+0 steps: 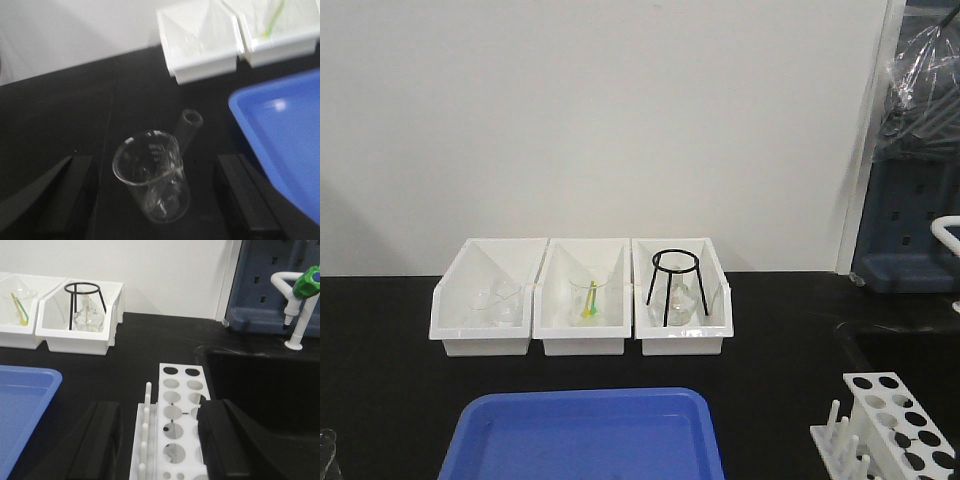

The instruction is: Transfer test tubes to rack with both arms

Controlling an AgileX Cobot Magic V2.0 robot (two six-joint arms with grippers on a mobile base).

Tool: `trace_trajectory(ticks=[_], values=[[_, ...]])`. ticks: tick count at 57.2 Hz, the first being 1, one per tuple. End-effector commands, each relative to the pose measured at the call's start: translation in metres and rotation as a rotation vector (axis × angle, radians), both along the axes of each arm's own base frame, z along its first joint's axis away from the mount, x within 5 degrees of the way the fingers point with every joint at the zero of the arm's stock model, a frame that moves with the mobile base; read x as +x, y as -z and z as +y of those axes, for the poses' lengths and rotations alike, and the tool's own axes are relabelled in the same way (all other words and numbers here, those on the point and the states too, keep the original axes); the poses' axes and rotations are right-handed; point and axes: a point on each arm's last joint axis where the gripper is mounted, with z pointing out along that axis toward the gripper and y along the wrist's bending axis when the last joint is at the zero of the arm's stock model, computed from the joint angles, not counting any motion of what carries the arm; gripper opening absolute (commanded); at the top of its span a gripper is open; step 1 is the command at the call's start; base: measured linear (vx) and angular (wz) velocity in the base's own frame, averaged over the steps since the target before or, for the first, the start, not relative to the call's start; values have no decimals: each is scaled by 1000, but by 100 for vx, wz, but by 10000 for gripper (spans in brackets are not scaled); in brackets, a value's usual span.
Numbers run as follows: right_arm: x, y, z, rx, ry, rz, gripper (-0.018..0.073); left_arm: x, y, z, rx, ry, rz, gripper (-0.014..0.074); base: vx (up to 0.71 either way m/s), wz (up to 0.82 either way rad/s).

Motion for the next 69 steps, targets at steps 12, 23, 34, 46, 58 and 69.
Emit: trace_trajectory(ticks=[12, 23, 34, 46, 58, 69], values=[[12, -13, -1, 5, 7, -79, 431, 38, 2, -12, 146, 136, -78, 584, 0, 0], [12, -13, -1, 5, 7, -77, 431, 62, 16, -13, 100, 126, -84, 584, 0, 0], [12, -13, -1, 5, 8, -78, 431, 78, 26, -12, 122, 105, -124, 584, 0, 0], [12, -13, -1, 6, 8, -78, 431, 90, 37, -3, 103, -11, -139, 584, 0, 0], [12, -13, -1, 6, 8, -78, 431, 97, 49, -2, 113, -14, -124, 584, 0, 0], [12, -13, -1, 5, 8, -78, 431, 98, 47, -3, 118, -13, -152, 583, 0, 0]])
